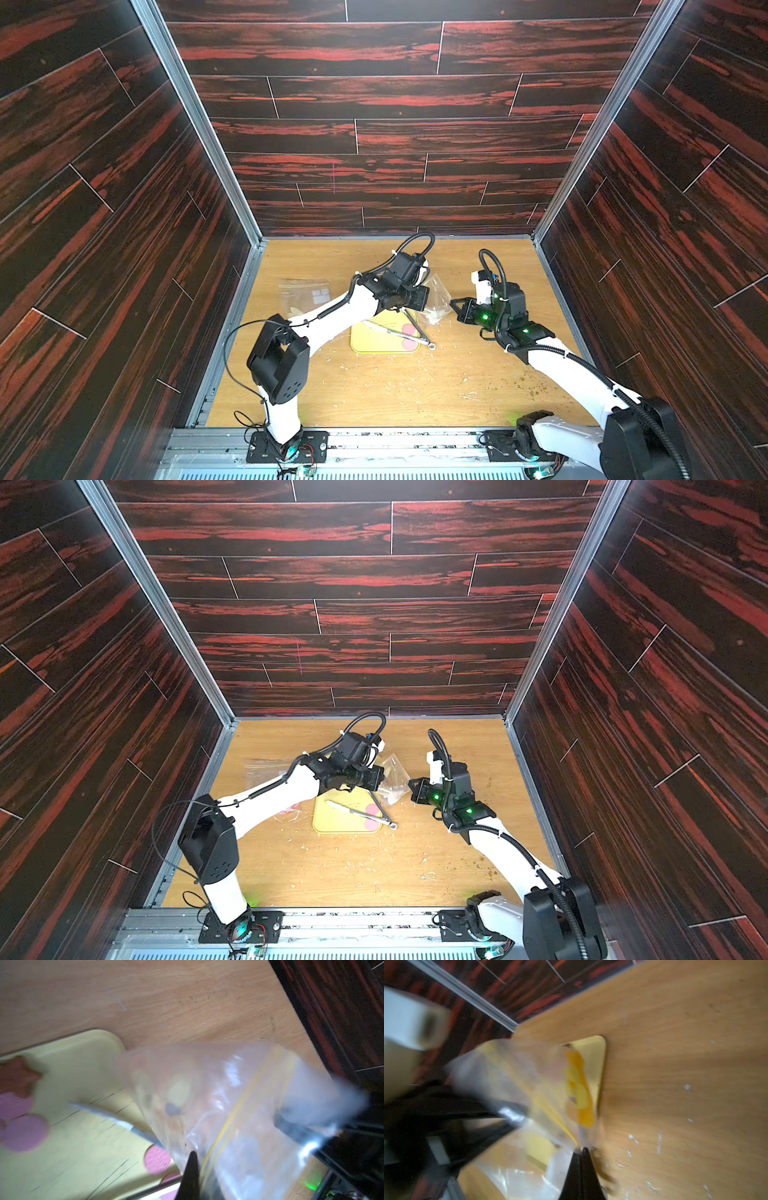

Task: Put the cookies into a resealable bag to prevent moisture
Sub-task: Open the ziploc bag.

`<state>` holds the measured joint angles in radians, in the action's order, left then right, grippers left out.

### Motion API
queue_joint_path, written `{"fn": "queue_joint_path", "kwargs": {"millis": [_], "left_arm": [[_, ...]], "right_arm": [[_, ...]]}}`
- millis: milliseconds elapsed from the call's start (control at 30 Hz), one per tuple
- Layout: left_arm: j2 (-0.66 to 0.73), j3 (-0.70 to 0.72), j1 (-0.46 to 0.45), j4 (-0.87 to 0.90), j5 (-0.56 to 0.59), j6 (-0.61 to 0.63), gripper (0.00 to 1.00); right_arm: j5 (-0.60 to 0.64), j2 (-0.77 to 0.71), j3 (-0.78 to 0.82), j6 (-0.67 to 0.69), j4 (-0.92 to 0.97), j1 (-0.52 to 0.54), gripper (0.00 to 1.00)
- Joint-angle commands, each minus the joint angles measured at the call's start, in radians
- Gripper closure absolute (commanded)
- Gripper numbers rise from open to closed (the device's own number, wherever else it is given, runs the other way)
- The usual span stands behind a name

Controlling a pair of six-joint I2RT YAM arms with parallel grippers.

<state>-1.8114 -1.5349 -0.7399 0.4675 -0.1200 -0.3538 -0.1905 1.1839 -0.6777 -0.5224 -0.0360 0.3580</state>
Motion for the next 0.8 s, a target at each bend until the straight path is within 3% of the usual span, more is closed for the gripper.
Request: {"fn": "queue_joint_path", "kwargs": {"millis": [0,167,400,567,767], "left_arm": [[0.053,-0.064,-0.003,0.206,0.104,0.063,0.95],[0.053,-0.159,-0.003,0.318,0.146,0.04,0.95],[0.116,-0.256,-0.003,0.533,0.223,0.04,0.97],[0.228,-0.251,-0.001,0.709,0.348,0.06,0.97],[0.338,-0.177,0.018,0.911,0.422,-0.015,1.0]], "right_arm": [[0.062,0.013,-0.025,0.026,0.047,-0.002,1.0],[-0.069,0.008,-0.017,0.042,-0.029,0.003,1.0],[-0.214,0.057,-0.052,0.037,-0.224,0.108,0.99],[-0.203,0.155,-0.088,0.025,-0.303,0.202,0.98],[-0.195,0.295,-0.127,-0.016,-0.424,0.325,0.99]]}}
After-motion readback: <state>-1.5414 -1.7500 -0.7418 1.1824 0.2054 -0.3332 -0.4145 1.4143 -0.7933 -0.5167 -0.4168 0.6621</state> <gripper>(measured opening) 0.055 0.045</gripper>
